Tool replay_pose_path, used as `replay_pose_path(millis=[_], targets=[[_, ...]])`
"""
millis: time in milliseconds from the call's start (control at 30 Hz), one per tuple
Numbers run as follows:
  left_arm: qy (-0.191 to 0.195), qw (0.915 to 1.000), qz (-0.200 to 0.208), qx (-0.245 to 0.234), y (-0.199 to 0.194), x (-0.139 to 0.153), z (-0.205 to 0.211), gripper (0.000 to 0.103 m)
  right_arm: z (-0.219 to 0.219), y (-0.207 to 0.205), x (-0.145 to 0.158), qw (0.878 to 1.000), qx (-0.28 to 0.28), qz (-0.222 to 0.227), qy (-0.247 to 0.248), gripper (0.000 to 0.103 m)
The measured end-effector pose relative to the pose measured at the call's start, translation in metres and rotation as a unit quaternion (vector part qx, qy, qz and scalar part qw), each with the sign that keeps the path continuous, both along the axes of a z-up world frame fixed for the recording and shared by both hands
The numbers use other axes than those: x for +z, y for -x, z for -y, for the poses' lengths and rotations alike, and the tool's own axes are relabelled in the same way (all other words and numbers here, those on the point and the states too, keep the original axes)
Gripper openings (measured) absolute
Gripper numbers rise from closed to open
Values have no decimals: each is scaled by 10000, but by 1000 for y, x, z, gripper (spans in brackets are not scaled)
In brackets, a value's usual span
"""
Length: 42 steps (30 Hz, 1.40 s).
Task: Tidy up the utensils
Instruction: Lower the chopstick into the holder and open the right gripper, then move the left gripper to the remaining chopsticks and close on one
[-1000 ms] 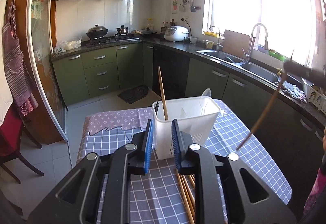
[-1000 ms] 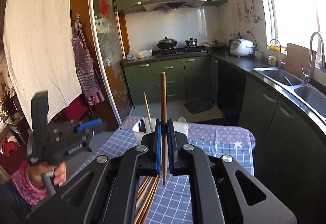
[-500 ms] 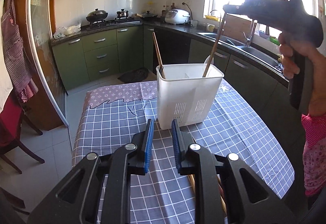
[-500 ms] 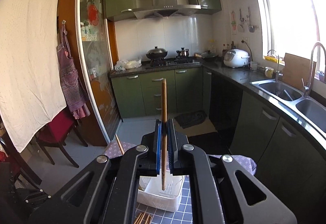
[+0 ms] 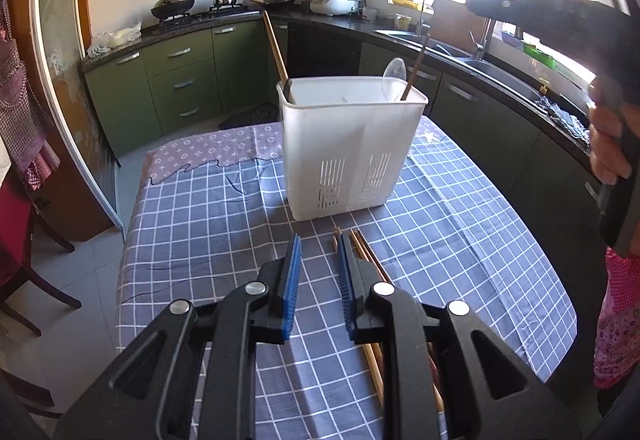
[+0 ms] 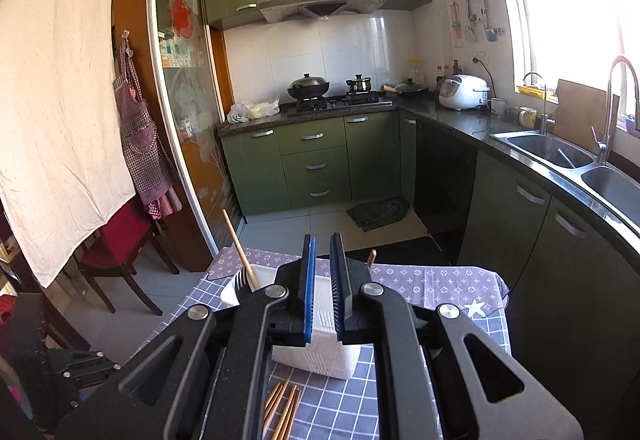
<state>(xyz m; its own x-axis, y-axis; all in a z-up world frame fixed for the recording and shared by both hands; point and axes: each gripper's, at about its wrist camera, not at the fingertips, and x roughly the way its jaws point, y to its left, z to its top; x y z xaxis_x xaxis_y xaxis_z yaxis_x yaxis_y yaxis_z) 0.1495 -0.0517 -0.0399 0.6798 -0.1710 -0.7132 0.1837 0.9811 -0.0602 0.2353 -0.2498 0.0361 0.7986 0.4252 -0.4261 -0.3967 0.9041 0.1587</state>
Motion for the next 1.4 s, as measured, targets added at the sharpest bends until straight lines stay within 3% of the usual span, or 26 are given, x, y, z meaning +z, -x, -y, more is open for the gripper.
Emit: replay_pose_path(millis=[167, 333, 467, 600, 1400], targets=[[-60, 9976, -685, 22, -17, -35, 11, 22, 23, 47, -50, 9980, -18, -616, 130, 26], [161, 9896, -1427, -4, -37, -71, 19, 22, 37, 64, -126, 9901, -358, -1263, 506, 26], [246, 9828, -1827, 85, -50, -94, 22, 22, 44, 63, -160, 9847, -395, -1647, 404, 26], [278, 9786, -2034, 155, -58, -106, 23, 19, 44, 65, -171, 9836, -354, -1736, 334, 26], [-218, 9780, -2074, 49, -72, -116, 57, 18, 45, 57, -177, 9798, -281, -1971, 196, 30]])
